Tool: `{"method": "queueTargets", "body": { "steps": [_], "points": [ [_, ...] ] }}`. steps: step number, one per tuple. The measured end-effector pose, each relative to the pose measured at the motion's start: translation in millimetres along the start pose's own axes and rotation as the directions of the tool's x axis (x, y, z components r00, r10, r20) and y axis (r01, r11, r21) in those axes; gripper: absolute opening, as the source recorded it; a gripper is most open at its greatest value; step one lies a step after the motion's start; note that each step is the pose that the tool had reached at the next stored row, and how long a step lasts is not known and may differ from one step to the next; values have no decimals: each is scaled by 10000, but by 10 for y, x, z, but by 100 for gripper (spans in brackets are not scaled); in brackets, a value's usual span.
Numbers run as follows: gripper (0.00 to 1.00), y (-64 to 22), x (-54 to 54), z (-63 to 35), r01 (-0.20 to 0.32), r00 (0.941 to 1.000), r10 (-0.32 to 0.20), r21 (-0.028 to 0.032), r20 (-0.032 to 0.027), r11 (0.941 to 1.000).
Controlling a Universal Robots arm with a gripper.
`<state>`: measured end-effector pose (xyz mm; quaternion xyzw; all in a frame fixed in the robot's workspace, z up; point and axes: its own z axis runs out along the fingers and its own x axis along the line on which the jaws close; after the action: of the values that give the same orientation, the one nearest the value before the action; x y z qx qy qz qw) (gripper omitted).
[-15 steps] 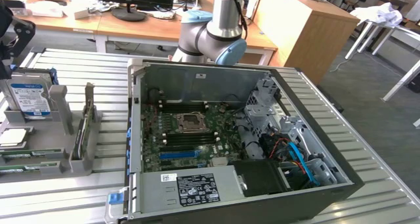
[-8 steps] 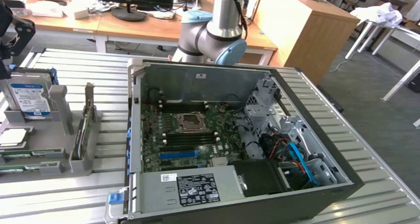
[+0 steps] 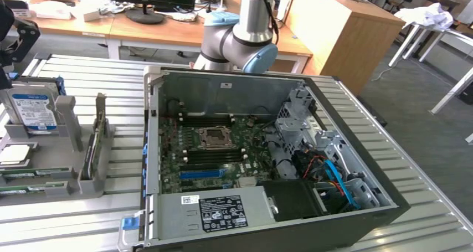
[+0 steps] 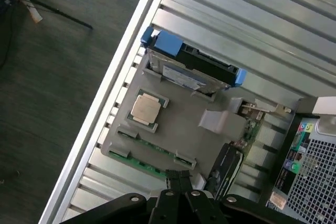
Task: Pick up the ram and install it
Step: 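Pick up the ram and move it above insertion slot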
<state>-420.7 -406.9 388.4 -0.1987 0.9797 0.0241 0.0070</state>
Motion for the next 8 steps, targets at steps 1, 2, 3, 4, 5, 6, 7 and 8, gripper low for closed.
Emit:
{"method": "queueTargets", "body": {
  "steps": [1, 2, 3, 4, 5, 6, 7, 8],
  "points": [
    [11, 0, 0, 0, 119, 9999, -119, -3, -5, 9999],
    [11, 0, 0, 0, 242, 9997, -242, -6, -11, 9997],
    [11, 0, 0, 0, 367, 9993, -367, -9, -16, 9993],
    [11, 0, 0, 0, 502, 9987, -502, -12, -22, 9987],
    [11, 0, 0, 0, 626, 9980, -626, -15, -28, 9980],
    [11, 0, 0, 0, 748, 9972, -748, -19, -33, 9972],
    [11, 0, 0, 0, 872, 9962, -872, -22, -38, 9962],
    [11, 0, 0, 0, 998, 9950, -998, -26, -43, 9950]
  ]
}}
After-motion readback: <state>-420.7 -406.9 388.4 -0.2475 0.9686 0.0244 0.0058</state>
